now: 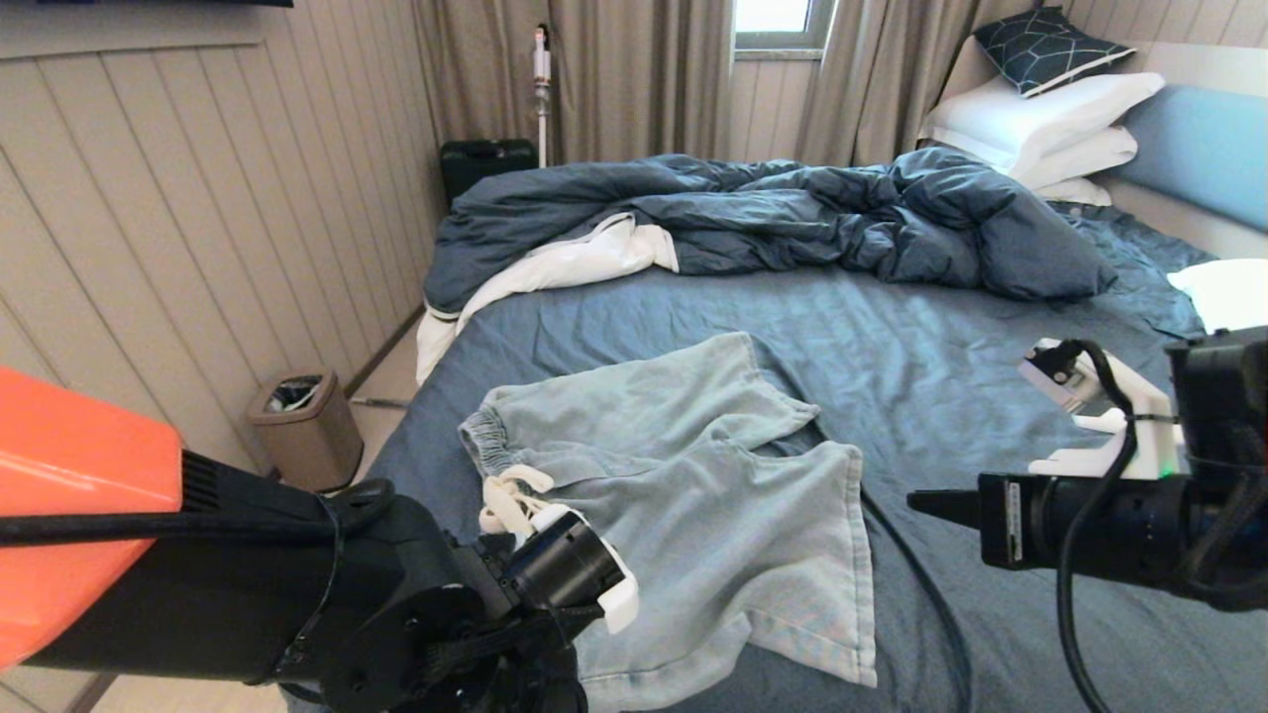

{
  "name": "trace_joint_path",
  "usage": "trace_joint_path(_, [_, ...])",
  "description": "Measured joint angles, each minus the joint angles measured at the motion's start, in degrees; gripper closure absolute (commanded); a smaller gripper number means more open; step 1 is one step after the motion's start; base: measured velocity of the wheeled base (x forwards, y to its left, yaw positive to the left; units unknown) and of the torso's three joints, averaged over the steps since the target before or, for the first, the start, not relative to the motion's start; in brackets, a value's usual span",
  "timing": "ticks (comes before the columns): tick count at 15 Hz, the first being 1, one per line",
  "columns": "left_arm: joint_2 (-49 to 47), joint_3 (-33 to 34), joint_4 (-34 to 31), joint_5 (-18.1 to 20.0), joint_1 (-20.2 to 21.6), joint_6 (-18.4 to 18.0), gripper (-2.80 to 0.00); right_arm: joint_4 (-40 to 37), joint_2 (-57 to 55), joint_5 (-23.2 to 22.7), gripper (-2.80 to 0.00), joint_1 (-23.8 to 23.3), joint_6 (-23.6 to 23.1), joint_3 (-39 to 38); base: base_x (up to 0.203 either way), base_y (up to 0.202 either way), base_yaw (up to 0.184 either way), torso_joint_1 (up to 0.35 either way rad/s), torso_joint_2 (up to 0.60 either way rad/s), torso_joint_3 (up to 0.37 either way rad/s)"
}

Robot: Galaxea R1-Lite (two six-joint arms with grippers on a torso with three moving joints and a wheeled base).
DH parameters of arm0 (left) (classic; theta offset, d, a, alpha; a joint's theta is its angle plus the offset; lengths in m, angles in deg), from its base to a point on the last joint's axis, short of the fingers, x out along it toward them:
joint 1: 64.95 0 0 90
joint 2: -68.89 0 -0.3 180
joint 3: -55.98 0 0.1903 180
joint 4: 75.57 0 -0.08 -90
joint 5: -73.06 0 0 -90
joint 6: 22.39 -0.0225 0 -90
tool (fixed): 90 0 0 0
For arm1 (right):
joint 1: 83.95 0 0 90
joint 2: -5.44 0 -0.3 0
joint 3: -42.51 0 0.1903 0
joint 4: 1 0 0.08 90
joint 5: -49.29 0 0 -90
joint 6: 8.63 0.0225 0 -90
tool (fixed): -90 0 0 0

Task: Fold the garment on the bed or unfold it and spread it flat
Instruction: Unford the blue shorts

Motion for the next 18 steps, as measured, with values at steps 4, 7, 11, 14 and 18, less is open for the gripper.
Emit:
trace_joint_path(4, [2.3, 0.2, 1.3, -0.4, -0.2, -0.8, -2.80, 0.0, -0.8, -0.2, 0.00, -0.1, 0.1, 0.1, 0.000, 0.000, 0.000, 0.000, 0.00, 0.000])
trace_joint_path(7, [5.7, 0.4, 2.6, -0.9, -1.3, -2.1, -2.80, 0.0, -1.3, -0.1, 0.00, -0.1, 1.2, 0.5, 0.000, 0.000, 0.000, 0.000, 0.00, 0.000])
trace_joint_path(11, [11.0, 0.8, 3.8, -4.5, 0.9, -6.6, -2.80, -0.5, -2.8, -0.1, 0.00, -1.2, 2.9, 0.5, 0.000, 0.000, 0.000, 0.000, 0.00, 0.000])
trace_joint_path(14, [11.1, 0.3, 11.9, -4.5, 10.0, -13.1, -2.80, -0.5, -2.8, -0.1, 0.00, -1.6, 3.6, 0.4, 0.000, 0.000, 0.000, 0.000, 0.00, 0.000])
trace_joint_path(18, [3.5, -2.3, 23.8, -4.4, 20.1, -20.9, -2.80, -5.3, -1.6, 0.1, 0.00, -1.9, 3.6, -0.7, 0.000, 0.000, 0.000, 0.000, 0.00, 0.000])
